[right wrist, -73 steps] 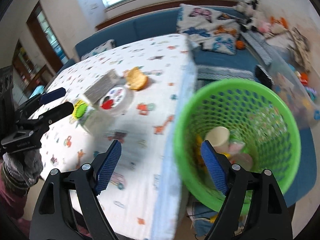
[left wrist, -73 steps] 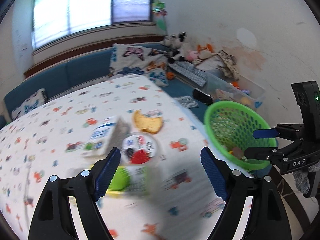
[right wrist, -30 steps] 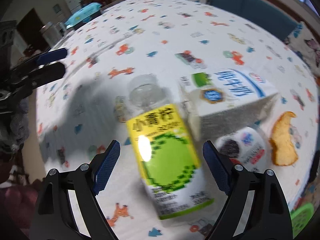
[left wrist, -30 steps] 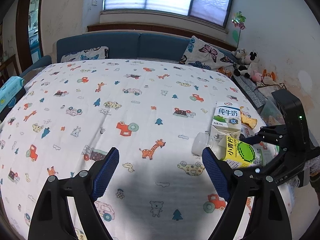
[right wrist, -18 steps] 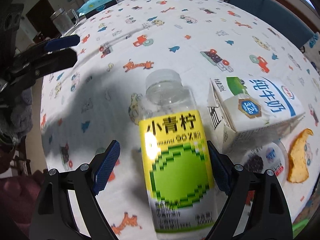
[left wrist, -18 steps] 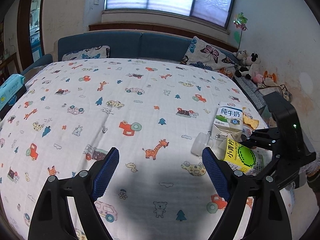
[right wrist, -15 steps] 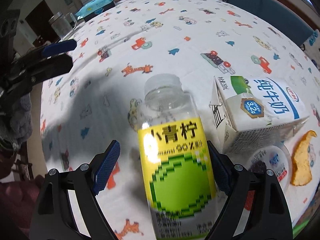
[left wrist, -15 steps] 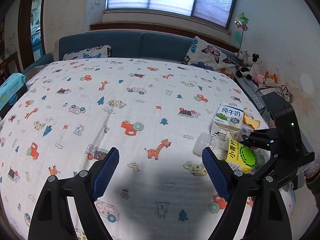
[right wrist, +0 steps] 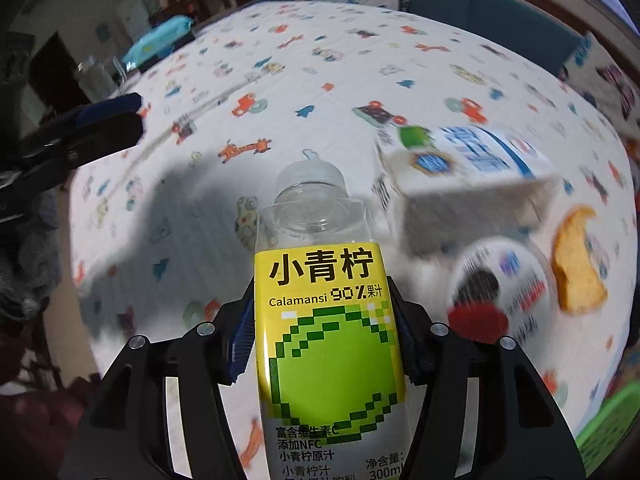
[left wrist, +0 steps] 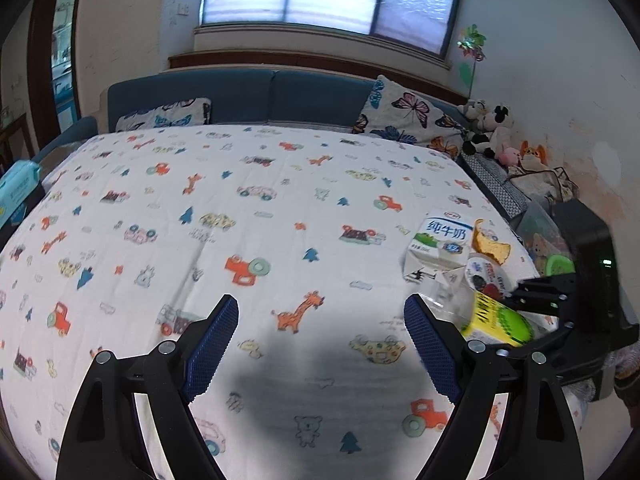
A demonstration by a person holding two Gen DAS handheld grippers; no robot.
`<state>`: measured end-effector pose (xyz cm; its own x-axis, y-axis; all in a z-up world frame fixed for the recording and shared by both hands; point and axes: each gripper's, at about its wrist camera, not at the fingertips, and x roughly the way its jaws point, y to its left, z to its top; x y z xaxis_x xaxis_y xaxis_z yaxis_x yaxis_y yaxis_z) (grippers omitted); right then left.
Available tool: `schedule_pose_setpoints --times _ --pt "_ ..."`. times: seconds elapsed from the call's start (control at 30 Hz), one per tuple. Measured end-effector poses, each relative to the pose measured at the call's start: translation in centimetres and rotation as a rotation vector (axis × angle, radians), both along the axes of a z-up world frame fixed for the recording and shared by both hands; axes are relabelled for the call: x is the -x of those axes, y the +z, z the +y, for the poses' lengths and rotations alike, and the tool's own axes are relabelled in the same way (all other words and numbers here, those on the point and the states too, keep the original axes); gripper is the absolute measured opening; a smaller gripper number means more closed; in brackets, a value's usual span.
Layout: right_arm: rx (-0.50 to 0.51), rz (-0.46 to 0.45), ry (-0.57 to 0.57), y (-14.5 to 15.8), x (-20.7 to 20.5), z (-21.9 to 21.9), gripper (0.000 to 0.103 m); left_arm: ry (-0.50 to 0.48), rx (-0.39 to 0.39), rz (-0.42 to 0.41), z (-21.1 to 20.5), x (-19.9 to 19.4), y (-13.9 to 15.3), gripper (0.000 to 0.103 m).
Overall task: Collect trash
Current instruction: 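Carry the juice bottle to the basket with right gripper while left grasps the milk carton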
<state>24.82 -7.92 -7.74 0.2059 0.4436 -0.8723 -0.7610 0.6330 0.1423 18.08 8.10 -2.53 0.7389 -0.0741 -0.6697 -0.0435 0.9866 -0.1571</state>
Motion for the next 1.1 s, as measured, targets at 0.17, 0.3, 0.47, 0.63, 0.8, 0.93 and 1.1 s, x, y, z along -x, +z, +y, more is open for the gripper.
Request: schedule_pose_setpoints --times 0.17,0.3,0.47,0.63,0.8,0.93,1.1 --pt "-0.053 0.012 -0.057 2.2 1.6 -3.3 0.058 -0.067 0.0 -0.004 -2.2 -1.6 0.7 0.082" --pt "-0.078 -0.004 -0.114 3.6 3.2 -6.3 0.058 -0.14 0.007 0.004 -4.4 -3.3 0.9 0.082" --pt "-0.109 -0.03 -0.217 5.2 5.0 -11.1 0.058 -0.24 0.03 0.041 -7.7 -6.2 0.2 0.083" --pt "-0.137 -0.044 -0.353 6.0 5.6 -16.4 0.058 -0.312 -0.011 0.074 -10.6 -9.1 -0.5 0.083" --pt "-0.163 -0.05 -0.478 6.2 6.0 -20.8 0.058 -0.363 -0.076 0.115 -12.7 -12.5 -1.4 0.083" --pt "-0.174 -0.044 -0.554 6.0 6.2 -23.4 0.058 -0.386 -0.103 0.155 -13.4 -14.5 -2.4 0.083" --pt "-0.173 -0.036 -0.63 5.5 6.2 -25.9 0.058 -0.402 -0.078 0.2 -13.5 -16.2 -3.4 0.083"
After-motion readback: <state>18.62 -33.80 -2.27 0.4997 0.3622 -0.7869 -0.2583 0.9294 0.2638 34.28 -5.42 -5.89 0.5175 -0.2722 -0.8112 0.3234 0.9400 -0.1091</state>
